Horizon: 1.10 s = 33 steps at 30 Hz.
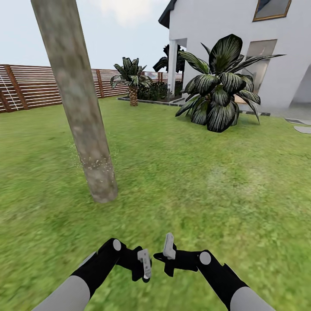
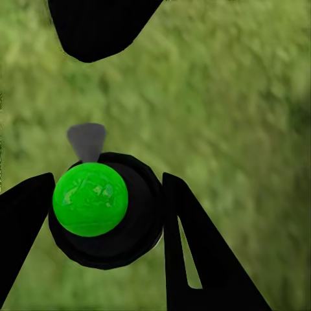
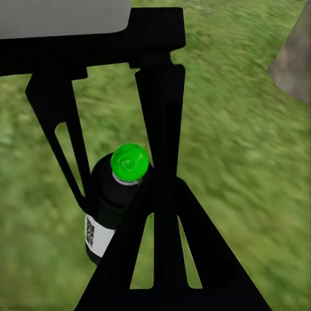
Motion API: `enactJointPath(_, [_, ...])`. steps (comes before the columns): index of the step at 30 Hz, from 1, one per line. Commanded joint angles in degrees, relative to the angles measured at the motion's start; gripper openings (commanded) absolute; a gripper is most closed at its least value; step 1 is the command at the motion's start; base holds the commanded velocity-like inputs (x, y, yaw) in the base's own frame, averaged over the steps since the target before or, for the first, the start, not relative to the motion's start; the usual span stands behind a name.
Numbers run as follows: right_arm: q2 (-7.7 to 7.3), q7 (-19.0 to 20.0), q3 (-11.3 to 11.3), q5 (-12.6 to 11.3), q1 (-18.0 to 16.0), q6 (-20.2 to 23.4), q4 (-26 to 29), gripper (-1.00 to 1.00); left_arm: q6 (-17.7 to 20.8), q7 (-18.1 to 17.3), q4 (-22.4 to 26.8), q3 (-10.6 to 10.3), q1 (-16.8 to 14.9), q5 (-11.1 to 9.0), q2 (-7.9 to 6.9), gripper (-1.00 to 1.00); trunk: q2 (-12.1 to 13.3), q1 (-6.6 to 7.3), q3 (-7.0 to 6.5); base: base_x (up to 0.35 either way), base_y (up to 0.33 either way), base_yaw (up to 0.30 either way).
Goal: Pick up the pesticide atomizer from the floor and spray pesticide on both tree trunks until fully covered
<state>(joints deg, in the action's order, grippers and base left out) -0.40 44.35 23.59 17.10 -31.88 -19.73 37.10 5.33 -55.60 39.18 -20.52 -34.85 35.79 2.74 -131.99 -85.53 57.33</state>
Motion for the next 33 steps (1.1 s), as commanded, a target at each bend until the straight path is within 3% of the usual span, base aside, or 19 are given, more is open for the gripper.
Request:
enactJointPath(1, [-0.04,-0.1,0.1,0.5,0.0,-0.3,0.1,-1.0,0.6,-0.2,0.1,0.0,0.0,0.0,0.0,-1.0,0.0,0.01,0.05,0.0,0.0,0.0])
enactJointPath(33, [-0.04,-0.2,0.1,0.5,0.0,-0.3,-0.1,-1.0,0.6,0.0,0.8,0.4,0.0,-0.4,0.76,-1.0,0.0,0.01,0.05,0.0,0.0,0.0])
